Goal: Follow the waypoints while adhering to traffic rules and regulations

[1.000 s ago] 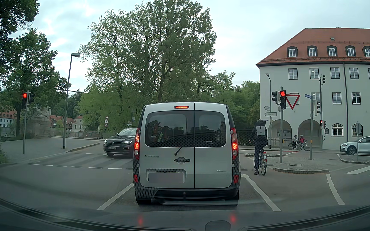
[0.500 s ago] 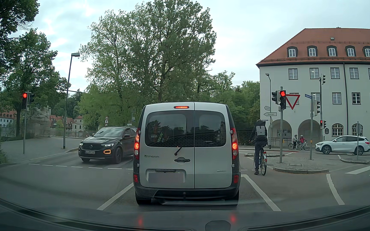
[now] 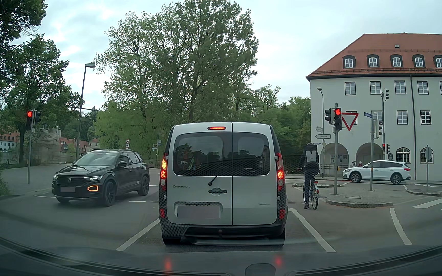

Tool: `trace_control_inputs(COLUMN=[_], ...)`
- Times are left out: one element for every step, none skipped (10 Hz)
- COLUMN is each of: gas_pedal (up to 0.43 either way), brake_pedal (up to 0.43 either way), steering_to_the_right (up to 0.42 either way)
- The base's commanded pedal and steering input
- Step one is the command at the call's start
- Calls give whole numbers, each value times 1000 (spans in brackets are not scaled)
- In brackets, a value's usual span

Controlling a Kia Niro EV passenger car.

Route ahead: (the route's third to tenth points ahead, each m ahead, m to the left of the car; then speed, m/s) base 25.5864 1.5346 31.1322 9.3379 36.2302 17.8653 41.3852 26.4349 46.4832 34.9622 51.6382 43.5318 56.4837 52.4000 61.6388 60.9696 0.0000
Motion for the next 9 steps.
trace_control_inputs(gas_pedal=[0,0,0,0,0,0,0,0,0], brake_pedal=[244,244,244,244,244,244,244,244,244], steering_to_the_right=[-5,-5,-5,-5,-5,-5,-5,-5,-5])
